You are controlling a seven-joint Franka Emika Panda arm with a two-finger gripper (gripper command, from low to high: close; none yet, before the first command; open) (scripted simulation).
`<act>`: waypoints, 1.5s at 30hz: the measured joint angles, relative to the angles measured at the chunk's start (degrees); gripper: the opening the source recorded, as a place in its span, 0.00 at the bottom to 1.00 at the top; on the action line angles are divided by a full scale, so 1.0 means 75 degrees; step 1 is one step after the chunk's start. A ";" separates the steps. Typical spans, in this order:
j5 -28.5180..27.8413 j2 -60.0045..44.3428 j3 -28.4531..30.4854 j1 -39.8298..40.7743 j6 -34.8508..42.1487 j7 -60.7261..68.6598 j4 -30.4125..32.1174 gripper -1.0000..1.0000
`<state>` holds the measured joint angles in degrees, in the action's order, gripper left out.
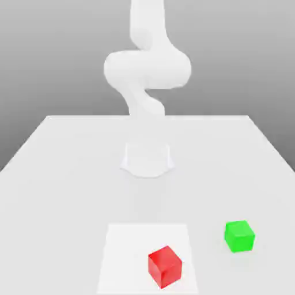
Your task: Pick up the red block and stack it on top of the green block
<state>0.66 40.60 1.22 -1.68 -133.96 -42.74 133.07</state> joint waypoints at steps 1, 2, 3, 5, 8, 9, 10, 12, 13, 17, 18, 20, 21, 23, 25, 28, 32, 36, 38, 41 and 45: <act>0.0037 -0.0301 0.0070 -0.0097 -0.0126 0.0177 0.0074 0.50; 0.0075 -0.0591 0.0133 -0.0186 -0.0246 0.0350 0.0146 0.50; 0.0117 -0.0874 0.0190 -0.0268 -0.0364 0.0521 0.0216 0.50; 0.0206 -0.1435 0.0287 -0.0415 -0.0592 0.0862 0.0352 0.50; 0.0326 -0.2270 0.0419 -0.0627 -0.0941 0.1367 0.0558 0.50; 0.0367 -0.2548 0.0454 -0.0690 -0.1056 0.1536 0.0626 0.50; 0.0408 -0.2826 0.0482 -0.0745 -0.1172 0.1704 0.0694 0.50; 0.0472 -0.3381 0.0539 -0.0860 -0.1399 0.2028 0.0830 0.50; 0.0506 -0.3659 0.0548 -0.0897 -0.1516 0.2191 0.0899 0.50; 0.0568 -0.4763 0.0547 -0.1018 -0.1981 0.2790 0.1173 0.50; 0.0557 -0.5037 0.0518 -0.1023 -0.2097 0.2921 0.1242 0.50; 0.0498 -0.5582 0.0511 -0.1078 -0.2334 0.3156 0.1381 0.50; 0.0447 -0.5852 0.0515 -0.1086 -0.2453 0.3258 0.1450 0.50; 0.0289 -0.6389 0.0518 -0.1089 -0.2690 0.3422 0.1590 0.50; 0.0277 -0.6933 0.0492 -0.1078 -0.3059 0.3535 0.1599 0.50; 0.0381 -0.7761 0.0341 -0.0955 -0.3729 0.3649 0.1498 0.50; 0.0426 -0.8015 0.0287 -0.0910 -0.3938 0.3683 0.1462 0.00; 0.0423 -0.8066 0.0269 -0.0892 -0.3976 0.3682 0.1455 0.00; 0.0336 -0.7663 0.0332 -0.0939 -0.3638 0.3620 0.1518 0.00; 0.0196 -0.6887 0.0411 -0.1006 -0.2989 0.3541 0.1644 0.00; 0.0011 -0.6236 -0.0203 -0.1469 -0.2667 0.4663 0.1984 0.00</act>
<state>0.75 -6.17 -0.30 -12.70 -153.97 -7.77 147.95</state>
